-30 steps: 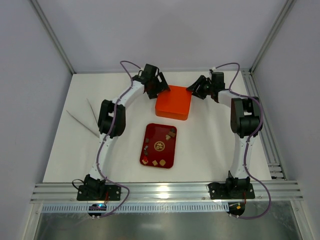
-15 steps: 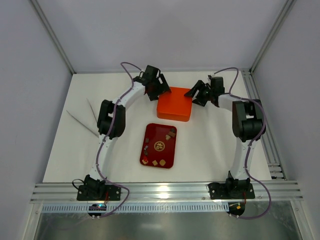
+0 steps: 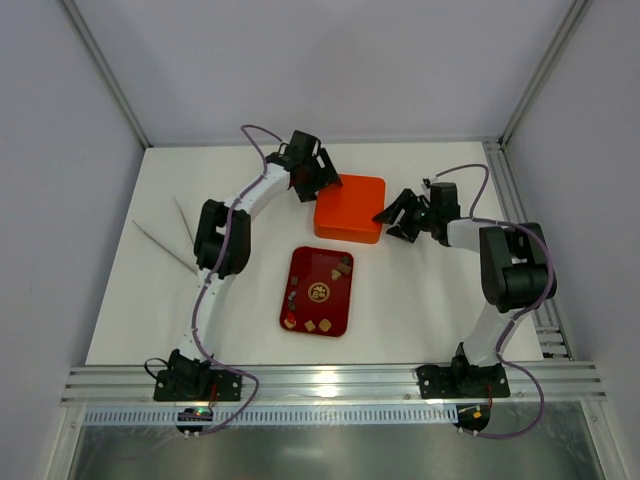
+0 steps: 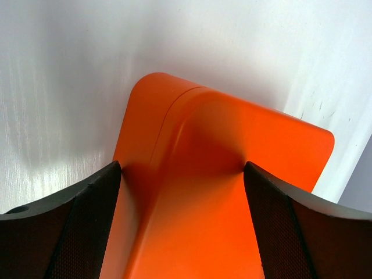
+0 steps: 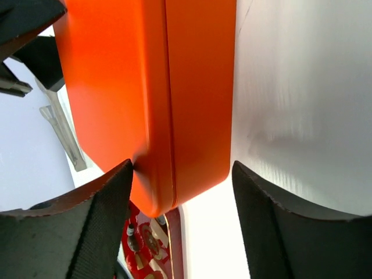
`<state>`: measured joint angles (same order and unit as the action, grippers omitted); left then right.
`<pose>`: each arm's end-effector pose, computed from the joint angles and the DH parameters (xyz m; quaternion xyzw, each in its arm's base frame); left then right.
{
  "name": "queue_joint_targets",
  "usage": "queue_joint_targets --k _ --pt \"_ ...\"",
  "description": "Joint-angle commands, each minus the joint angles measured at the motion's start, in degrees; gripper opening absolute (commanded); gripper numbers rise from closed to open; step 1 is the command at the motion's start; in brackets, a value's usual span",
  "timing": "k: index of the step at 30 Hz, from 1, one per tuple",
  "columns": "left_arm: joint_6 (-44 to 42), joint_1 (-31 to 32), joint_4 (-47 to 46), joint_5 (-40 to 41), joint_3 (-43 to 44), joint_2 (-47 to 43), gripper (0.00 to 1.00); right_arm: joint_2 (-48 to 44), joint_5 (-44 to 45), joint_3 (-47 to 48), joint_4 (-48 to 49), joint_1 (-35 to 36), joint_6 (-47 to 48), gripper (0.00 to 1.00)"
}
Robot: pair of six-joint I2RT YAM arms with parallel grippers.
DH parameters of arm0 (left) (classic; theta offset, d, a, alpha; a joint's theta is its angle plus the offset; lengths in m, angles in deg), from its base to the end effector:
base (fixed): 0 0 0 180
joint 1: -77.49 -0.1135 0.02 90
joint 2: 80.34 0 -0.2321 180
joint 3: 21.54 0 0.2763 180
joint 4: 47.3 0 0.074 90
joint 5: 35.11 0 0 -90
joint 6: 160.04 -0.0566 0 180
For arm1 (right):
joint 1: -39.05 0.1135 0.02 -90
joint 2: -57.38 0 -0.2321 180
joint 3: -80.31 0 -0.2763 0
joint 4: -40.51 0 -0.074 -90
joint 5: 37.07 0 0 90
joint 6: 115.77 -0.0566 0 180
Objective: Pack the chocolate
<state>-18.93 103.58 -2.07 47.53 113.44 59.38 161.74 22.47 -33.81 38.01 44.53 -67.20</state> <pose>0.4963 -0.2511 0.1411 -0.1817 0.9202 -0.2602 0.2293 0.3820 0.0655 0.0859 0.1673 0.8687 0.3786 0.2721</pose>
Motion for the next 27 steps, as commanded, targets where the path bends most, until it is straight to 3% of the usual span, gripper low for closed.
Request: queue_joint_targets --k 1,10,27 --pt "-1.46 0.19 11.78 4.19 -2.64 2.57 0.81 -2.05 2.33 -3.76 -0.73 0.32 0.83 0.67" --pt "-1.45 0.19 13.54 5.16 -0.97 3.80 0.81 -0.38 4.61 -6.49 -0.02 1.29 0.65 0.51" --pt "-1.28 1.34 14.16 6.04 -2.46 4.68 0.80 0.85 8.84 -9.92 1.21 4.72 0.65 0.33"
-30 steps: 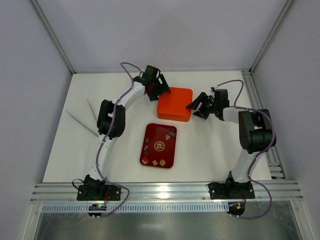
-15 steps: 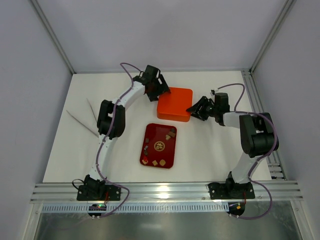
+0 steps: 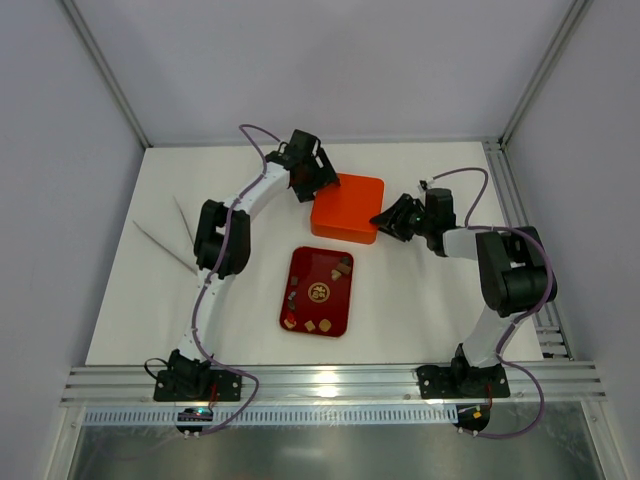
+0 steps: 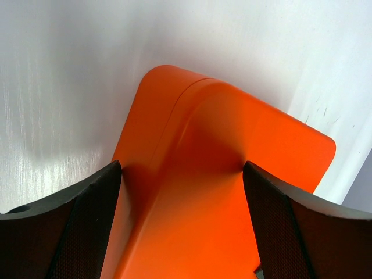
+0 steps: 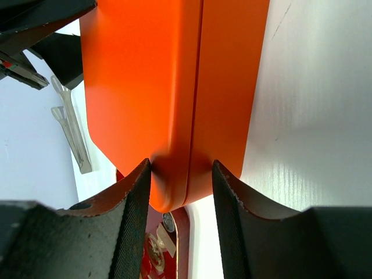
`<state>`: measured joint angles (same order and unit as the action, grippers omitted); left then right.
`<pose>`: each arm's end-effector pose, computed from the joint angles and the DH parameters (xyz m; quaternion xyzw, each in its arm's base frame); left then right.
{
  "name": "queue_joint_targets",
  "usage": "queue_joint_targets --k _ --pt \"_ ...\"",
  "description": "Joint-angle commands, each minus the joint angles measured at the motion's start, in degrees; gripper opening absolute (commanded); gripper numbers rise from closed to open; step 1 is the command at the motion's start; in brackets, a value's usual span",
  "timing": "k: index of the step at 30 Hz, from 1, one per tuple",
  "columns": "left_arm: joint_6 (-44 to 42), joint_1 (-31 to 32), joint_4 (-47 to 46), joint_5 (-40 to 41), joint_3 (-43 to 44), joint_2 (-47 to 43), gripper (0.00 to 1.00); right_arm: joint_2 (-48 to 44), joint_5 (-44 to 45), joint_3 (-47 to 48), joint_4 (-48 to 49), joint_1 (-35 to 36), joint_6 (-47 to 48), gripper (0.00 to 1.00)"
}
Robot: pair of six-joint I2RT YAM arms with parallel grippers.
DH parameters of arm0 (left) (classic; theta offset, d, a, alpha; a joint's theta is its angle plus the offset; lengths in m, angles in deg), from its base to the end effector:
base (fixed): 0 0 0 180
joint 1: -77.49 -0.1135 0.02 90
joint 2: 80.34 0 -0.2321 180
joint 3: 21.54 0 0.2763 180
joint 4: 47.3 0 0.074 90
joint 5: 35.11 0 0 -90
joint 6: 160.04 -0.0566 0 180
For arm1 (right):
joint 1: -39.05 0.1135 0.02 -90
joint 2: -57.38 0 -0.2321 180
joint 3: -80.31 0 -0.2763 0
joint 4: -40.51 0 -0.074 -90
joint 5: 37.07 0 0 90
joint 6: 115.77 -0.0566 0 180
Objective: Pack the chocolate
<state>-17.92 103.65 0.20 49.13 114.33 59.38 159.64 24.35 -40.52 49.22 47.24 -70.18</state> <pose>0.4949 -0.2494 0.1432 -0.1955 0.9221 -0.2454 0.2264 0.3655 0.0800 0.0817 0.1570 0.8505 0.3960 0.3086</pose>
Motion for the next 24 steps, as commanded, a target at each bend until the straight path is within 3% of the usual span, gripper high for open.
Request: queue_joint_targets --k 1,10,19,24 --pt "-2.28 1.27 11.62 4.35 -3.71 4.60 0.80 2.95 7.13 -3.21 -10.27 2.18 3.71 0.32" --pt "-2.11 1.80 11.53 4.53 -4.59 4.42 0.80 2.51 9.24 -3.57 -11.32 4.03 3.97 0.22" --pt "-2.19 1.89 10.22 4.18 -6.78 3.54 0.80 1.81 10.91 -3.57 -12.21 5.79 3.97 0.18" --pt "-3.86 1.80 10.30 4.09 -6.70 3.28 0.80 1.28 9.95 1.60 -15.10 4.74 5.29 0.43"
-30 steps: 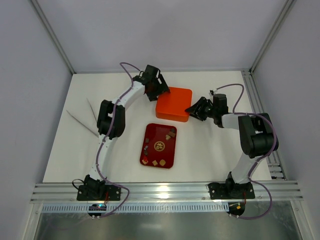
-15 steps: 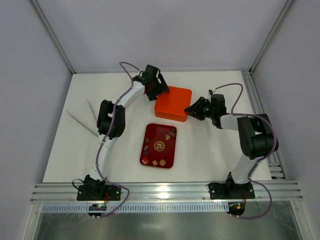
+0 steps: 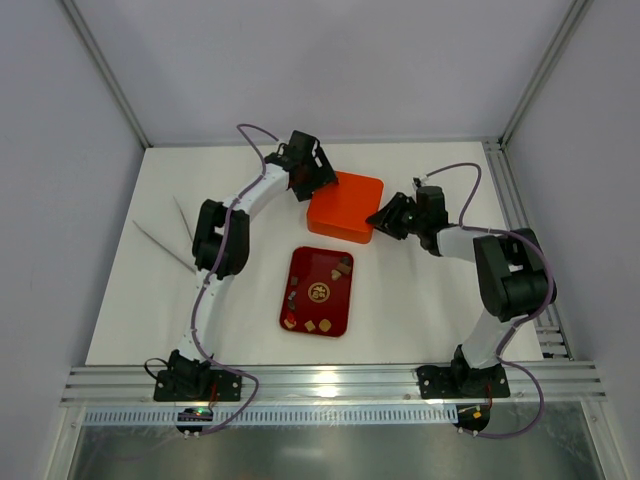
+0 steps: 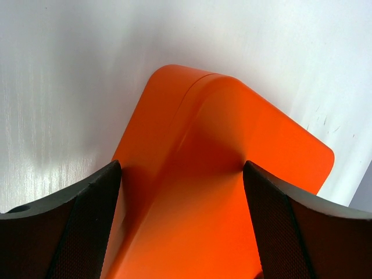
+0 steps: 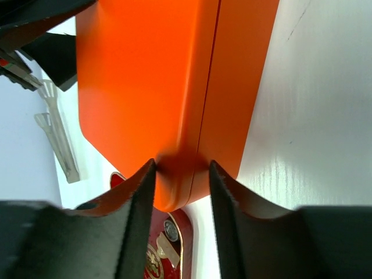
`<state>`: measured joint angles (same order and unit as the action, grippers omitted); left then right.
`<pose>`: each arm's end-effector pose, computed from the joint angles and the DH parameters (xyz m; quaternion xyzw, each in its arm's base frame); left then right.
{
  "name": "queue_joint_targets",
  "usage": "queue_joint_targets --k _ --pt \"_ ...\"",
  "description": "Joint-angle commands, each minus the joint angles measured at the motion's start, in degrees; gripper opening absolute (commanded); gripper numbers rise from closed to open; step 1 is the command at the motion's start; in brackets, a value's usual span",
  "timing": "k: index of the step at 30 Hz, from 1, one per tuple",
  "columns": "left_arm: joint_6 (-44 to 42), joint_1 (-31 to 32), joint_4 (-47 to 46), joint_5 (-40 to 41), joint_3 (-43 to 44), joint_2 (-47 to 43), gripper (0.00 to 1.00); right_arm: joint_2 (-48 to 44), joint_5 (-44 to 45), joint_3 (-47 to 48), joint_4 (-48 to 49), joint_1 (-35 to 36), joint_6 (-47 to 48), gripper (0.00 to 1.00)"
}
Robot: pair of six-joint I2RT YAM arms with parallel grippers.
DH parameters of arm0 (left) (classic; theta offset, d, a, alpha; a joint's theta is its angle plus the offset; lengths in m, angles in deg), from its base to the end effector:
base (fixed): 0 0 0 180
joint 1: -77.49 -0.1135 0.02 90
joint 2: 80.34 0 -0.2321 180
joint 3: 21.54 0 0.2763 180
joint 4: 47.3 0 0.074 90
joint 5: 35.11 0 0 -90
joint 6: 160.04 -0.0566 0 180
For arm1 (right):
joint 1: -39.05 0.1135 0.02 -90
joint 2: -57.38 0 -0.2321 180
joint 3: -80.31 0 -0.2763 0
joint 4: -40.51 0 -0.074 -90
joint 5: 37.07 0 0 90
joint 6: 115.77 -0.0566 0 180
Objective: Pack the chocolate
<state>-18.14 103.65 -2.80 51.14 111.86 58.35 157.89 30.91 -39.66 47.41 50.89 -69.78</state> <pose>0.4954 -0.2474 0.1416 -0.1981 0.9175 -0.2402 0.2475 0.3655 0.0983 0.0924 0.1529 0.8562 0.3660 0.3312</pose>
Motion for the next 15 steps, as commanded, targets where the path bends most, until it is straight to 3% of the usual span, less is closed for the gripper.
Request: queue_joint_targets --k 1,6,15 --pt "-3.82 1.80 13.30 1.90 -4.31 4.39 0.80 3.20 2.78 1.81 -13.64 0.56 4.98 0.46" --pt "-6.02 1.36 14.79 0.59 -3.52 5.36 0.81 6.01 0.49 9.44 -14.87 -3.56 4.37 0.61" --pt "-8.74 0.74 18.04 -1.00 -0.46 7.03 0.81 16.55 -2.15 24.84 -16.19 -7.26 1.12 0.66"
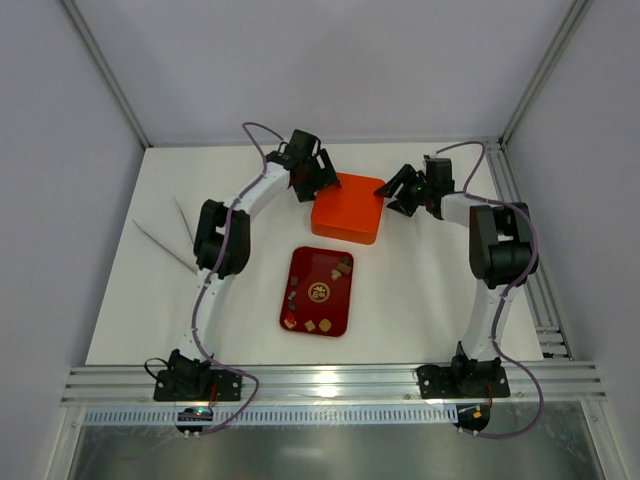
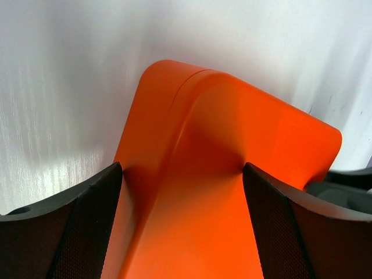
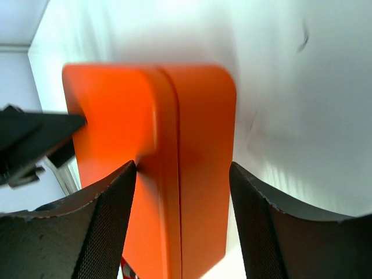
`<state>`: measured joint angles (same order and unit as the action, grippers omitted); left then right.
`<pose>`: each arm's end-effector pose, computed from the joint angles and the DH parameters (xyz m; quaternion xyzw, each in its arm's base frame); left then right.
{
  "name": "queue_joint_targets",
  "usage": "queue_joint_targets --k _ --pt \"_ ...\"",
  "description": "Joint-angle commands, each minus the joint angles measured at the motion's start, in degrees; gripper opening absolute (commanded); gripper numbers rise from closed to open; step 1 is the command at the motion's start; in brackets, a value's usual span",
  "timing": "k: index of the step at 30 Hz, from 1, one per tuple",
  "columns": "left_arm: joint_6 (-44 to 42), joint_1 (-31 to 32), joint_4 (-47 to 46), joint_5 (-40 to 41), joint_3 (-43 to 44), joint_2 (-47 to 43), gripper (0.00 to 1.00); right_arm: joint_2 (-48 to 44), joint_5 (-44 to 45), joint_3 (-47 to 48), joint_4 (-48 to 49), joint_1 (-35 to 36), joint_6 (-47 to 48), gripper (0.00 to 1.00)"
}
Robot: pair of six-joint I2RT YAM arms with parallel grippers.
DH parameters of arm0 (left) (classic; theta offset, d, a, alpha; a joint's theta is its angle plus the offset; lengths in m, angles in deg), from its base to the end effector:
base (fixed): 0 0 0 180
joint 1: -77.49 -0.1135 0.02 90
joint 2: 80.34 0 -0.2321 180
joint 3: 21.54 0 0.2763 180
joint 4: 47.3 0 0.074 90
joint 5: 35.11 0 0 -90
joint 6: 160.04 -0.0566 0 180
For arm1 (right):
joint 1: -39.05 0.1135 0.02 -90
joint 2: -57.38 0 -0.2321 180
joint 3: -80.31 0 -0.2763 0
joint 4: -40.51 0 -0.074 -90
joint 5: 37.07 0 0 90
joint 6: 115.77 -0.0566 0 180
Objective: Pack the chocolate
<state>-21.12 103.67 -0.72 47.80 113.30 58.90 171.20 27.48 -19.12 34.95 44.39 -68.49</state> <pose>0.4934 -0.2504 0.1427 -0.1652 0.9264 -0.2494 0.2288 0.4381 0.0654 0.0959 0.1918 0.8638 0.3530 0.3040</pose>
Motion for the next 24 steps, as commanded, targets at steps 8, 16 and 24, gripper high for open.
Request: queue_joint_targets --k 8,16,24 --pt "-8.14 0.37 19.30 1.21 1.62 8.24 0.81 8.43 2.51 12.39 -6.63 -0.86 -0.44 0.64" --pt "-9.81 0.46 23.53 -0.82 6.89 11.75 0.81 10.72 4.53 14.68 -12.52 -0.51 1.58 0.51" --pt "-10.25 0.63 25.64 -1.34 9.18 13.25 0.81 11.51 6.91 14.50 -15.77 0.28 3.52 0.44"
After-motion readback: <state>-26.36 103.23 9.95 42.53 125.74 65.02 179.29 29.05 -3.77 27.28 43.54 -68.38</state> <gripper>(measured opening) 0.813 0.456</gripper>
